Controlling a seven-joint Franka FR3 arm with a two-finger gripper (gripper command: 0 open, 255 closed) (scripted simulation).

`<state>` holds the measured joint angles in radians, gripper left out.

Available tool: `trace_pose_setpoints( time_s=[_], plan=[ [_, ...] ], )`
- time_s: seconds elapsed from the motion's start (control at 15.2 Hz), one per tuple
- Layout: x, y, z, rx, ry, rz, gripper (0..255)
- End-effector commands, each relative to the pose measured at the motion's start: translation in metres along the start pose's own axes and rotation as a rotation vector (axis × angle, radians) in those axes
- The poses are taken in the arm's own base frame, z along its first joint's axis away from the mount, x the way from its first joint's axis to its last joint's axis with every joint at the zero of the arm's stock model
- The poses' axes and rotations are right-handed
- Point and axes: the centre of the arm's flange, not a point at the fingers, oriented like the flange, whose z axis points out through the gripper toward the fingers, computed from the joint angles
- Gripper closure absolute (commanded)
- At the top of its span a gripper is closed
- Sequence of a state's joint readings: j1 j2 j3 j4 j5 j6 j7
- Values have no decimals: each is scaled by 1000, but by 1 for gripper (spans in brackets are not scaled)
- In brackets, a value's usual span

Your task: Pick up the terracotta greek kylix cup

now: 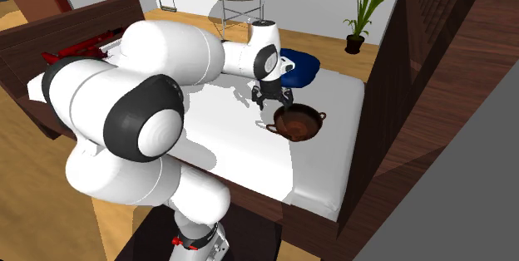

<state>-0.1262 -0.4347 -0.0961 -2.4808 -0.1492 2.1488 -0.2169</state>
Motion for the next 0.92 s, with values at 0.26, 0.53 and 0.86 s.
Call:
trace_pose_setpoints(
  time_s=[0.26,0.53,0.86],
  plan=[
    [0,3,34,-6,0,0,0],
    [-1,2,47,-6,0,0,0],
    [0,1,48,-6,0,0,255]
  ],
)
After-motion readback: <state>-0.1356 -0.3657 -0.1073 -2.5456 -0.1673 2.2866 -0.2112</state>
